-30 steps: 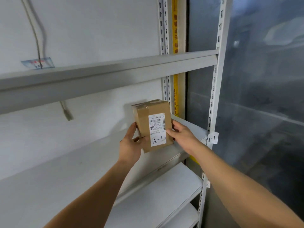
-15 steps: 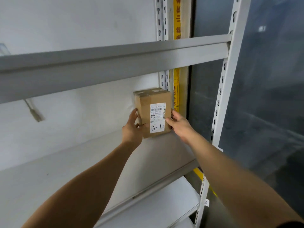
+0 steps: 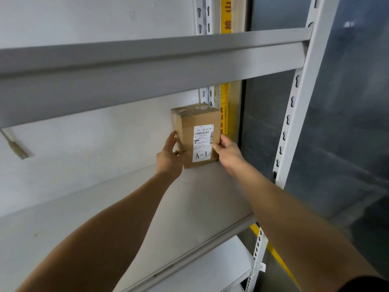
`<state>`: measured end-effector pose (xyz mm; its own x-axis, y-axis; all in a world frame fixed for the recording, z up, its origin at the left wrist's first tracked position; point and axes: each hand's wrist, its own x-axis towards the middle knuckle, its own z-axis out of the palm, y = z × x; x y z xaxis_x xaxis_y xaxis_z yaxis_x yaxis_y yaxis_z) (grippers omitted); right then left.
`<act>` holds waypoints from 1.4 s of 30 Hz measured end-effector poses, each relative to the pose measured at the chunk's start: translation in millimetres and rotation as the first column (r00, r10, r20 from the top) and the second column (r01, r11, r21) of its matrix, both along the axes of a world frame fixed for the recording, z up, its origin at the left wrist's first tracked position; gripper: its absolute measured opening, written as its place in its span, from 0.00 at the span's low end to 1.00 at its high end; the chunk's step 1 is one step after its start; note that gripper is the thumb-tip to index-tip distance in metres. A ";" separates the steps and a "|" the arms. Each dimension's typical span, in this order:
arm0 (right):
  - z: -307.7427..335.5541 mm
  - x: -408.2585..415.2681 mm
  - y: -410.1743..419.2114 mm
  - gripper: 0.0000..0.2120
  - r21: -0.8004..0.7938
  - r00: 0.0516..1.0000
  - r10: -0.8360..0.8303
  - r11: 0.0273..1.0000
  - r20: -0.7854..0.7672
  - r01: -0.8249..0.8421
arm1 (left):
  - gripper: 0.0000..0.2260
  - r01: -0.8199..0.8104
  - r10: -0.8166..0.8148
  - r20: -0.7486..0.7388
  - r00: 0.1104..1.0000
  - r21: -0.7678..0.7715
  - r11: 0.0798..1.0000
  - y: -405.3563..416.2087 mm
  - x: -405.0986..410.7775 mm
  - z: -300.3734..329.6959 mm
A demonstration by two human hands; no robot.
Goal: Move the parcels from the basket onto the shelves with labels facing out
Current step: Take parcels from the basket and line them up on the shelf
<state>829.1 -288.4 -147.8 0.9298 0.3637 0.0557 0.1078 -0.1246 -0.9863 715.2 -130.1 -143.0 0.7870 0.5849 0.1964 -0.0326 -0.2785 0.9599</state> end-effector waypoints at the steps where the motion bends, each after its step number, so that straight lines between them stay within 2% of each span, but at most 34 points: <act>1: 0.2 2.8 1.6 0.22 -0.002 1.000 -0.010 1.000 -0.005 0.010 | 0.37 -0.004 0.004 -0.003 1.000 -0.001 1.000 -0.1 2.8 0.3; 9: -5.9 2.1 5.9 0.21 -0.006 0.998 -0.063 0.998 0.024 0.063 | 0.37 0.018 -0.019 -0.016 1.000 -0.036 0.999 1.6 7.2 1.0; 17: -1.4 -17.5 -0.5 0.19 -0.015 0.994 -0.086 0.996 0.062 0.087 | 0.36 0.018 -0.010 -0.107 0.994 0.074 0.997 -0.3 -10.0 6.3; 22: -1.4 -48.7 -9.8 0.29 -0.028 0.994 -0.097 0.995 0.058 0.099 | 0.31 0.014 0.015 -0.168 0.986 0.168 0.986 -0.4 -33.9 3.7; 24: -4.0 -63.6 -14.7 0.30 -0.059 0.991 -0.111 0.992 0.069 0.115 | 0.30 0.019 0.014 -0.175 0.984 0.184 0.983 0.6 -47.7 3.9; 27: -3.0 -97.2 -22.8 0.26 -0.133 0.986 -0.110 0.983 0.123 0.126 | 0.26 0.061 -0.020 -0.172 0.985 0.235 0.970 2.1 -73.0 4.8; 29: -1.9 -125.6 -26.8 0.23 -0.128 0.979 -0.112 0.983 0.168 0.135 | 0.24 0.090 -0.049 -0.157 0.986 0.268 0.959 3.7 -91.9 4.6; 33: -3.3 -189.0 -33.0 0.20 -0.166 0.947 -0.180 0.959 0.267 0.229 | 0.22 0.169 -0.133 -0.132 0.982 0.313 0.935 7.0 -136.2 5.3; 42: -2.3 -356.9 -57.7 0.18 -0.227 0.891 -0.352 0.878 0.287 0.421 | 0.21 0.385 -0.339 -0.183 0.923 0.409 0.827 -9.7 -244.1 11.9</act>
